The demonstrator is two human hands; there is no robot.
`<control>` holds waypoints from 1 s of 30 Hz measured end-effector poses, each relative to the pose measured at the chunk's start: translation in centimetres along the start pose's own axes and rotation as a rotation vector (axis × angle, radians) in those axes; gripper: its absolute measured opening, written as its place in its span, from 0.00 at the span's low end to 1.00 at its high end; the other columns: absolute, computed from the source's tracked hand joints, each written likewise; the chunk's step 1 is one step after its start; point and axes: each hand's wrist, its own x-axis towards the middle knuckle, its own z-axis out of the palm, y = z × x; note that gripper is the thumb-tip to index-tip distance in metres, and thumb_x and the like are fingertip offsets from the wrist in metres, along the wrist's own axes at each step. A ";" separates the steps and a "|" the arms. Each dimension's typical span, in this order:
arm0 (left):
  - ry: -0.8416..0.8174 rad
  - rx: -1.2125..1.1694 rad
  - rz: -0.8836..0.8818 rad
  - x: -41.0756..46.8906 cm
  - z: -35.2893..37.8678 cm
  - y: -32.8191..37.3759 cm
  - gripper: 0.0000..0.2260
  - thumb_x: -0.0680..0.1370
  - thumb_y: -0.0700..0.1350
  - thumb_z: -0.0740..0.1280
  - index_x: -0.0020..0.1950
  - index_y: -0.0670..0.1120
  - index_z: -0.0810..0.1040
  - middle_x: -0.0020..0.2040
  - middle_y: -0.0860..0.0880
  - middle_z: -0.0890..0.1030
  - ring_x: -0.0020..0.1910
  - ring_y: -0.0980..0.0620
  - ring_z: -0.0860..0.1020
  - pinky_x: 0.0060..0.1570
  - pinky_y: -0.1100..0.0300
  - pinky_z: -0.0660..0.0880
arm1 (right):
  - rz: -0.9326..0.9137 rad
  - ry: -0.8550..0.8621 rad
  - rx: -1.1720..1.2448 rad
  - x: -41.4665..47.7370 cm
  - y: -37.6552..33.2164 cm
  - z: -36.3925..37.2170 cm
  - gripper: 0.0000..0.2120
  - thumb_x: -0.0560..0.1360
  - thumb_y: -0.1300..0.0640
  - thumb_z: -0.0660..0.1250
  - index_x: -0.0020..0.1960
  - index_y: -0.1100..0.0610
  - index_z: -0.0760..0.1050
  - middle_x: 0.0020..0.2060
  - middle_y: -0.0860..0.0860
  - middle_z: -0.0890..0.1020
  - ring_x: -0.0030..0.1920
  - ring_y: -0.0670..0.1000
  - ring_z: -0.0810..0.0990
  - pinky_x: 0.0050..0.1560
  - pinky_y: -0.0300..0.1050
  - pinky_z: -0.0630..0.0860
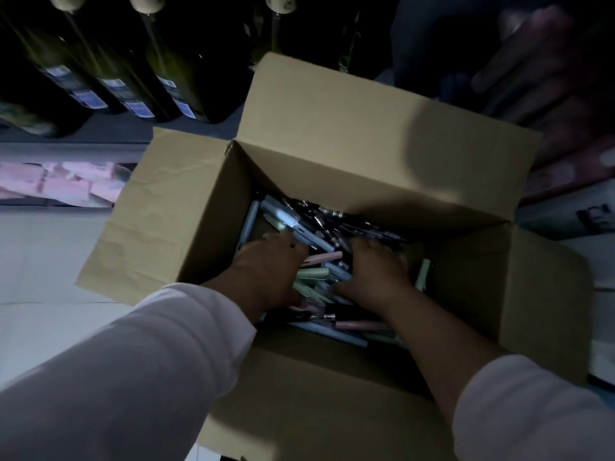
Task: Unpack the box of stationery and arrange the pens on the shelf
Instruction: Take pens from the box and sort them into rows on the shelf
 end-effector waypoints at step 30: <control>0.258 -0.423 -0.185 -12.5 -11.1 1.3 0.08 0.77 0.47 0.64 0.45 0.50 0.65 0.38 0.50 0.73 0.42 0.44 0.75 0.36 0.59 0.64 | -0.007 0.014 0.779 -13.0 1.0 -12.7 0.13 0.72 0.60 0.66 0.54 0.50 0.71 0.47 0.57 0.80 0.43 0.53 0.77 0.49 0.53 0.76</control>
